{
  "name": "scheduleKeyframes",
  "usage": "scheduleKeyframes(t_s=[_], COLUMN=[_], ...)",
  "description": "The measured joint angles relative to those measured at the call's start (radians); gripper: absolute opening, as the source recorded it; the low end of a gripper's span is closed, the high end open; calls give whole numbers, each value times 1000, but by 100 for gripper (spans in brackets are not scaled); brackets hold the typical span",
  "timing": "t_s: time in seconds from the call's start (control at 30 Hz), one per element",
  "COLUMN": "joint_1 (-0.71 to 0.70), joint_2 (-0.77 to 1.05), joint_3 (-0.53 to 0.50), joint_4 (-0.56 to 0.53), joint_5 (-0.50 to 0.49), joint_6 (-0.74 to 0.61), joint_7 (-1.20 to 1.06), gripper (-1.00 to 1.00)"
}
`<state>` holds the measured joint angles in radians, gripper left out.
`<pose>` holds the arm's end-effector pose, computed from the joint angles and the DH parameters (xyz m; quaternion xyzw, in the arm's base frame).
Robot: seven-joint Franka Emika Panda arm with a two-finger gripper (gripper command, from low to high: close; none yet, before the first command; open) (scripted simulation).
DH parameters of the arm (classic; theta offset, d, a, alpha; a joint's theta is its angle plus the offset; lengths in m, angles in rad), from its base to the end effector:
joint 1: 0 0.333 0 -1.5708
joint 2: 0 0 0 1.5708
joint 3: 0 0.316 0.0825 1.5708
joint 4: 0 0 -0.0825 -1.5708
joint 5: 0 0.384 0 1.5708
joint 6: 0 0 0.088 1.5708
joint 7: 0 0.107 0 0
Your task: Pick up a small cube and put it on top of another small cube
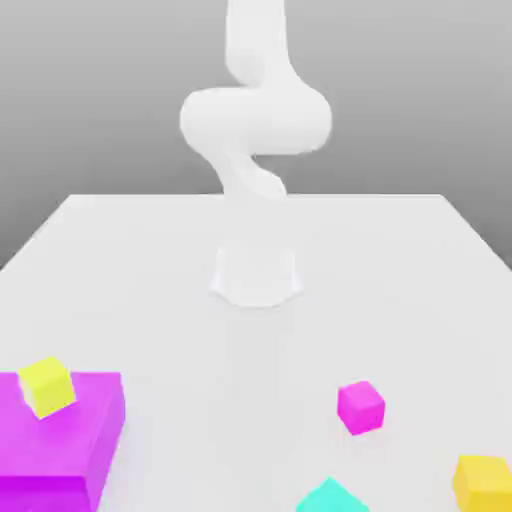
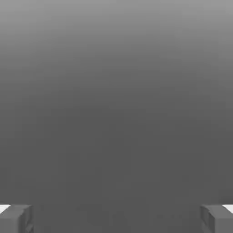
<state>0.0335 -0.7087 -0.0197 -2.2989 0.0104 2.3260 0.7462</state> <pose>0.3796 0.0028 0.6813 -0.8704 0.3360 -0.3296 0.1442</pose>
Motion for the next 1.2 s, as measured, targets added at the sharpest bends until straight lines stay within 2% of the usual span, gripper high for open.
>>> scheduleKeyframes(t_s=[0.3, 0.6, 0.93, 1.1, 1.13, 1.2], joint_1=[102, 161, 183, 176, 174, 174], joint_2=[333, 659, 1014, 1195, 1213, 1213], joint_3=[-56, -64, -44, -30, -28, -28], joint_4=[4, 8, 11, 39, 42, 42], joint_5=[53, 97, 48, 49, 51, 51], joint_6=[94, 187, 295, 420, 435, 434], joint_7=[-206, -404, -554, -577, -578, -578], gripper=[0, 0, 0, 0, -100, -100])
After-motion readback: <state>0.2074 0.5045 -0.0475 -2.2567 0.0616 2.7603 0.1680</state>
